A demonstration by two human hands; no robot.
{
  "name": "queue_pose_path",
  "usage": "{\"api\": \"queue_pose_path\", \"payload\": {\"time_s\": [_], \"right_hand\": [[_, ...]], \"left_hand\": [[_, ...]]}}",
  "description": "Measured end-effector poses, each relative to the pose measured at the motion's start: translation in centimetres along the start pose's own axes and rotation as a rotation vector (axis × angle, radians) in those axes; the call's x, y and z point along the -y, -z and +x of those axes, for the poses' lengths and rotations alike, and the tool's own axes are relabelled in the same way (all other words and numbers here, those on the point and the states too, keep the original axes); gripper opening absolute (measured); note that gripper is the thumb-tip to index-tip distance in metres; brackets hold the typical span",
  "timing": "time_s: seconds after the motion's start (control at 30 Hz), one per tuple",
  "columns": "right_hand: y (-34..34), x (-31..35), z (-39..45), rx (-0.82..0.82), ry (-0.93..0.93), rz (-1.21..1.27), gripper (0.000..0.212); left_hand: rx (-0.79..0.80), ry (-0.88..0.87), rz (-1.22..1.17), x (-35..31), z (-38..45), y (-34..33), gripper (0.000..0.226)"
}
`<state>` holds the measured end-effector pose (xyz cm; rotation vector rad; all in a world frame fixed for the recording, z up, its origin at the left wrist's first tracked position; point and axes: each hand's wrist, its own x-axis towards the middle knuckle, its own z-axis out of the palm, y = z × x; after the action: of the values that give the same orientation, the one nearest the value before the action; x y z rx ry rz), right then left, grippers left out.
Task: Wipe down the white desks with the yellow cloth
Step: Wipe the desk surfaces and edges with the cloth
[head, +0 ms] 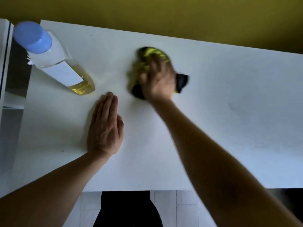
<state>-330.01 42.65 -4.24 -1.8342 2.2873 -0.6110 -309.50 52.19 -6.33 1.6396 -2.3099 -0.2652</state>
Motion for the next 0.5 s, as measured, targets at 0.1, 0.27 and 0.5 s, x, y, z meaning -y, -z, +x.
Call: {"api": "queue_pose_path", "payload": {"time_s": [0.1, 0.27, 0.5], "right_hand": [[-2.1, 4.8, -2.6, 0.06, 0.114, 0.006, 0.05], [0.8, -1.7, -4.8, 0.012, 0.017, -0.006, 0.05], [7.7, -13.9, -9.3, -0.082, -0.394, -0.045, 0.061]], "left_hand": [[0.005, 0.005, 0.004, 0.0, -0.1, 0.1, 0.056], [0.008, -0.026, -0.003, 0.3, -0.2, 0.3, 0.058], [-0.015, -0.014, -0.037, 0.2, -0.3, 0.1, 0.056]]}}
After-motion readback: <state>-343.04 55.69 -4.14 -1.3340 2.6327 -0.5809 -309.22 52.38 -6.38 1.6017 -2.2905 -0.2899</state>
